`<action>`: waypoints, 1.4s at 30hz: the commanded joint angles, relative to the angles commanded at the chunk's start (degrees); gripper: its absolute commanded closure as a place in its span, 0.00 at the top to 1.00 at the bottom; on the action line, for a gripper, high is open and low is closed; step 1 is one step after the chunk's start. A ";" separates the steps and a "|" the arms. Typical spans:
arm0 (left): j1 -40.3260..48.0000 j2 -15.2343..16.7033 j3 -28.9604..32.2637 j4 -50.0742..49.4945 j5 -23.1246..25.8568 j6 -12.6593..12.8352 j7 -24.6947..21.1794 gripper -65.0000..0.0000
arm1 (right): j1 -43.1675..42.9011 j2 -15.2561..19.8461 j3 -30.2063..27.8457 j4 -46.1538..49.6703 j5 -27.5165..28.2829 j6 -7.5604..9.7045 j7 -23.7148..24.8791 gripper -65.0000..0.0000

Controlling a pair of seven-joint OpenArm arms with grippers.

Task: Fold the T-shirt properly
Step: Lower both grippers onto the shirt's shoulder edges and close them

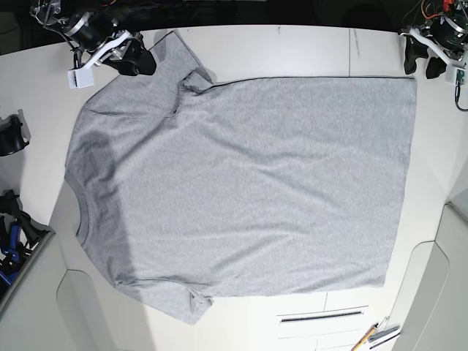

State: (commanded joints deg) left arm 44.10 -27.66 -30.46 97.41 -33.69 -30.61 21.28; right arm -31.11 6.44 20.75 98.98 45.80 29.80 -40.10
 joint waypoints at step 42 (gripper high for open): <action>-6.05 -1.88 -4.37 -13.05 -18.49 -2.23 7.72 0.60 | 1.68 -6.62 4.79 1.07 -3.37 -7.56 -2.97 0.43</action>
State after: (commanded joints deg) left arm 38.04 -29.54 -34.83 84.36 -52.18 -32.84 28.99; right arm -29.43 -0.19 25.54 100.05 42.44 22.24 -43.07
